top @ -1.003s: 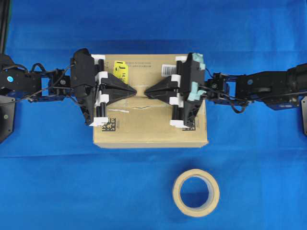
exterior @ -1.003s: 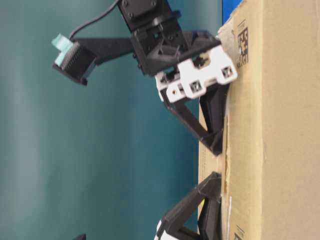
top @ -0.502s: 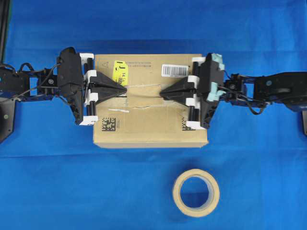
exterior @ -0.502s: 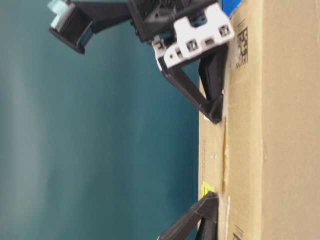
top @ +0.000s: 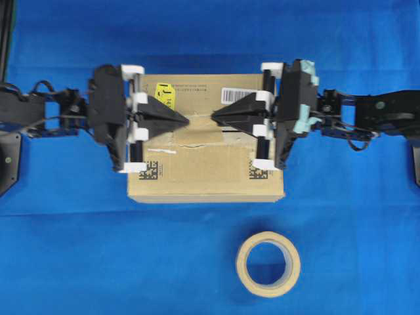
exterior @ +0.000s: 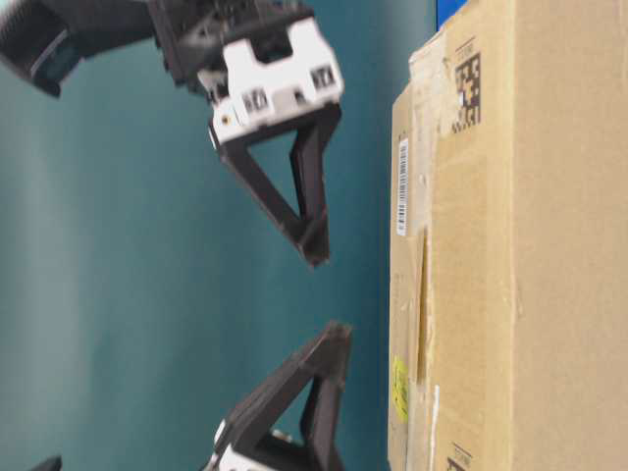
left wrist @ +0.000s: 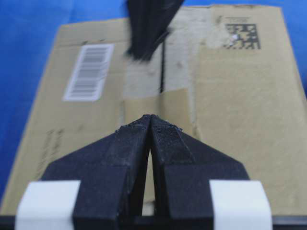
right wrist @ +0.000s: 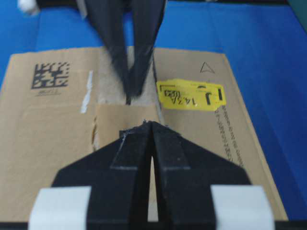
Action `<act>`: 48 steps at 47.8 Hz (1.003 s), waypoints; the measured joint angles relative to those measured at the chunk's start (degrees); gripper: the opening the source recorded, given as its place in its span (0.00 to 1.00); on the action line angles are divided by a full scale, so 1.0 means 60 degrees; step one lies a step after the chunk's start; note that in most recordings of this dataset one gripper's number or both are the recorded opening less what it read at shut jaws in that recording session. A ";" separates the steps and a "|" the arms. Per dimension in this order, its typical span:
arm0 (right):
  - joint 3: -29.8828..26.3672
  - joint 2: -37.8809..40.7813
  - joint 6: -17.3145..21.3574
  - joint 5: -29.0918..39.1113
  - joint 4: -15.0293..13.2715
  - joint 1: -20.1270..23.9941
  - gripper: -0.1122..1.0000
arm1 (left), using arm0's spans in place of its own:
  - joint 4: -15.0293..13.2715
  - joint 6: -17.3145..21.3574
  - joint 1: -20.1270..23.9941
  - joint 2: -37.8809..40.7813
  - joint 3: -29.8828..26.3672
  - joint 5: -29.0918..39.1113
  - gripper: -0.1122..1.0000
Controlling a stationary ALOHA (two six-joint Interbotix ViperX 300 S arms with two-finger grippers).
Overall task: Apply tape along the seams of the closed cardboard box to seal it securely.
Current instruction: 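Press the tape onto the box top with both grippers along the seam, then smooth the tape outward with both grippers sliding apart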
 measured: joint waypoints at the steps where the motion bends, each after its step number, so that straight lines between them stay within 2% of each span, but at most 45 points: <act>1: -0.0059 0.0073 0.0000 -0.0015 0.0000 -0.0015 0.10 | 0.0000 0.0000 -0.0029 0.0088 -0.0059 0.0000 0.10; 20: -0.0981 0.1406 0.0000 0.0000 0.0000 -0.0044 0.10 | 0.0000 -0.0073 -0.0059 0.1099 -0.0293 0.0000 0.10; 48: -0.1128 0.2183 0.0146 -0.0059 0.0161 0.0190 0.10 | -0.0132 -0.0937 -0.0352 0.1187 0.0396 -0.0176 0.10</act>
